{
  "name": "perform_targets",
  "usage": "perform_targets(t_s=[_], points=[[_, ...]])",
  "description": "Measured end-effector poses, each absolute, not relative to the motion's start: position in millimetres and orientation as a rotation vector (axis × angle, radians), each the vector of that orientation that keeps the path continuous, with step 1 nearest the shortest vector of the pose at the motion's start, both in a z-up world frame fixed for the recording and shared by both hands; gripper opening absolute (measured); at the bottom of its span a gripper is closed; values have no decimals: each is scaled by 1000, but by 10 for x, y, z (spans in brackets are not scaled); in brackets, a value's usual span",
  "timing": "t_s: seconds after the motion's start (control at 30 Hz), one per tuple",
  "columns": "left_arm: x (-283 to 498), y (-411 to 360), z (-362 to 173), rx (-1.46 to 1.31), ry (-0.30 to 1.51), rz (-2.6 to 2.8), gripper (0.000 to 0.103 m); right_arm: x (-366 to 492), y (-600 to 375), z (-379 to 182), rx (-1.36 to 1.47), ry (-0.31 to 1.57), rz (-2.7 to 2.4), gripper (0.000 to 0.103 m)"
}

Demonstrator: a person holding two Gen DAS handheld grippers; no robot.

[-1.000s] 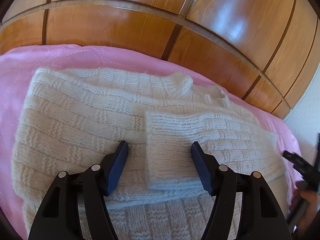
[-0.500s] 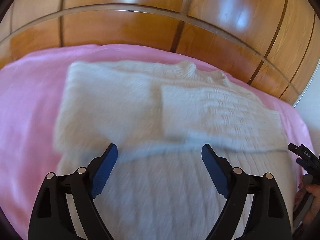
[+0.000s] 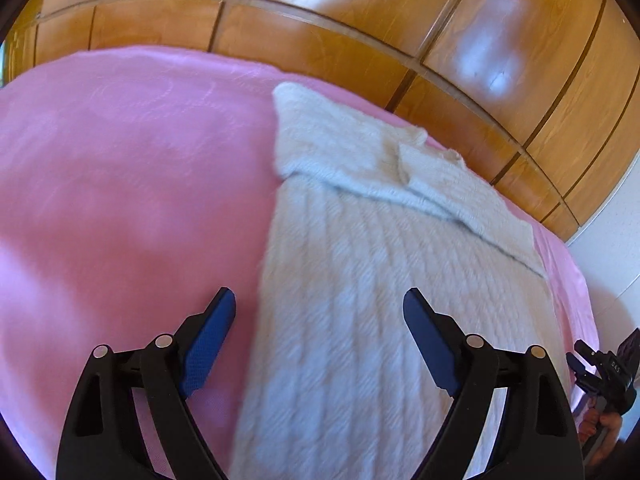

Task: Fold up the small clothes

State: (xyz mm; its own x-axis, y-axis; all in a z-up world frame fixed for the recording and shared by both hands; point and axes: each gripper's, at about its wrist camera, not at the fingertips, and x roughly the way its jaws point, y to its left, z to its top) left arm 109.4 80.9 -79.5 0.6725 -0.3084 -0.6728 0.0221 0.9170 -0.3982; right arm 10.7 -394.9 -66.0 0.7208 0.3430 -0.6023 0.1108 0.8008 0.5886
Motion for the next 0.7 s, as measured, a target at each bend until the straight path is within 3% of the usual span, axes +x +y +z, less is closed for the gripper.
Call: perform_targets(t_s=[0.13,0.23,0.4,0.47,0.7], points=[[869,894,-812,-350,801,-234,81,-146,-3949,-691,652,778,193,50],[710,928,-828,-329,790,-276,72,-273,-3952,-737,675,775,229,47],[516,1020,-926,-391,844,-387,43,-410,-3905,-882,751,779,344,40],[435,1050,-975,-439,863,-430,37,-440,-3870,-949,789,789,407,37],[213,1050,-1087,-556,948,-612,36,-580,-3570,-1112,806,822,533,36]])
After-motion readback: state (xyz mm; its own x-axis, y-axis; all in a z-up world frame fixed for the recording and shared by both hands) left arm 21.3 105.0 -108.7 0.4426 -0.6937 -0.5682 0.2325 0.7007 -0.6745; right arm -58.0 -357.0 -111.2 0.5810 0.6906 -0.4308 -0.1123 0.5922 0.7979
